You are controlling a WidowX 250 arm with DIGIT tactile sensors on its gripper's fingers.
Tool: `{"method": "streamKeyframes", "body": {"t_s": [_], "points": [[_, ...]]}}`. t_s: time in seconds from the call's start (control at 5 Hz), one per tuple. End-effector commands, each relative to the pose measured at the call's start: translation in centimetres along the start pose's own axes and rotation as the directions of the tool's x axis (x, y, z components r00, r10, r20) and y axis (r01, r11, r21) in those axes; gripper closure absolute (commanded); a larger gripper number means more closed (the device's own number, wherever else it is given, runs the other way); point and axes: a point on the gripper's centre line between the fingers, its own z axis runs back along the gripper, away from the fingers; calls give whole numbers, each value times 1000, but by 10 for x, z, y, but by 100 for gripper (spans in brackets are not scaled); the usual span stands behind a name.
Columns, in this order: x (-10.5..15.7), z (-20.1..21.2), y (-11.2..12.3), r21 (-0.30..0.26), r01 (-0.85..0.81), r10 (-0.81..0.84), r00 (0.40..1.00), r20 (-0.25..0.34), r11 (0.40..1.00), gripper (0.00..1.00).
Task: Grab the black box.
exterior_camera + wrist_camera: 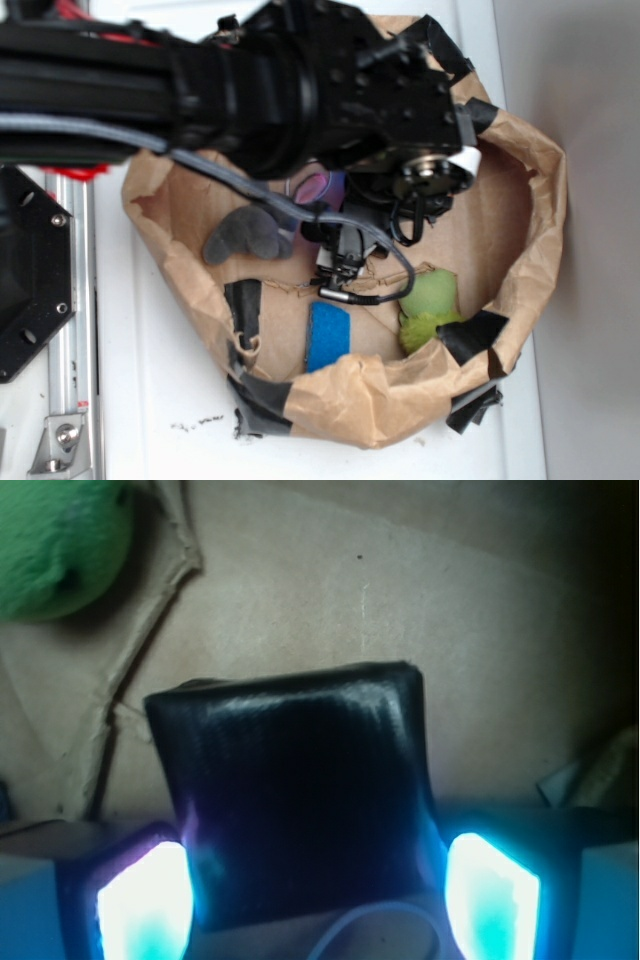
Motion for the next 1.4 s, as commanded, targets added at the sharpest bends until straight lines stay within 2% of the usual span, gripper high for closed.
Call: {"method": "streamKeyframes", "body": {"t_s": [0.0,0.2,0.4,0.6,0.8,1.0,1.2], "points": [[2,-40,-16,60,69,-65,996,-69,996,0],[-2,-34,-10,47,67,-63,996,-66,997,54],[-3,-24,-2,34,46,-45,998,-43,998,100],[-5,7,4,28,41,-41,999,-3,999,100],[-20,57,2,52,-46,45,999,11,998,100],[-23,107,-11,90,-79,80,997,-14,993,100],[-19,133,-18,123,-106,110,994,-22,987,100]]}}
